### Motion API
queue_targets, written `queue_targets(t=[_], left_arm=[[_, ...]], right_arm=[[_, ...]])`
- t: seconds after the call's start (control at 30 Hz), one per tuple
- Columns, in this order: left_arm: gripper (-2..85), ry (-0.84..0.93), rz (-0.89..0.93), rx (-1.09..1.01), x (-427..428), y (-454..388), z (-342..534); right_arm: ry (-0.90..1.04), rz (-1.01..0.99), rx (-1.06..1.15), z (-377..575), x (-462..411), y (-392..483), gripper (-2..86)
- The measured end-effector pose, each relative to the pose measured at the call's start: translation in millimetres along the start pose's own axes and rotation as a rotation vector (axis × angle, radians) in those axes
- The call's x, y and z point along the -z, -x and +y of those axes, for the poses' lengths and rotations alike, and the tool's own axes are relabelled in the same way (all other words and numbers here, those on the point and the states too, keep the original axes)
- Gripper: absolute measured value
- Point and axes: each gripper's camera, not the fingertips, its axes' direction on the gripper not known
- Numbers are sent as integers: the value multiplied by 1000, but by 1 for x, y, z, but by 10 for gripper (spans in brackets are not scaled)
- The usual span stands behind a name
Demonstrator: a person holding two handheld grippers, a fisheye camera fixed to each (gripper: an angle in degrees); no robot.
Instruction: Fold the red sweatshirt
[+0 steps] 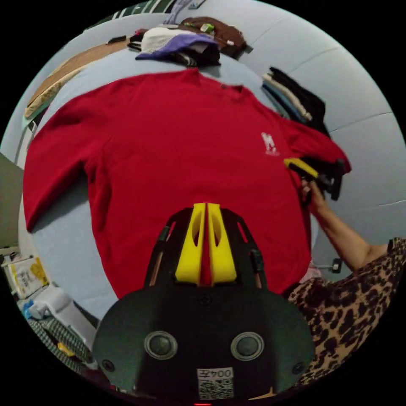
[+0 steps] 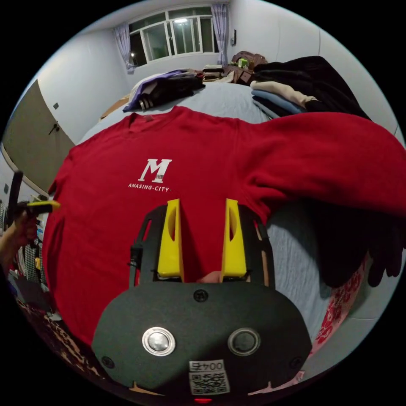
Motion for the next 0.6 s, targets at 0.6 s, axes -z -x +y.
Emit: queue_targets(t=[0.6], left_arm=[[78, -23, -273, -253, -102, 23, -239]], right_arm=[[3, 53, 16, -15, -26, -21, 142]])
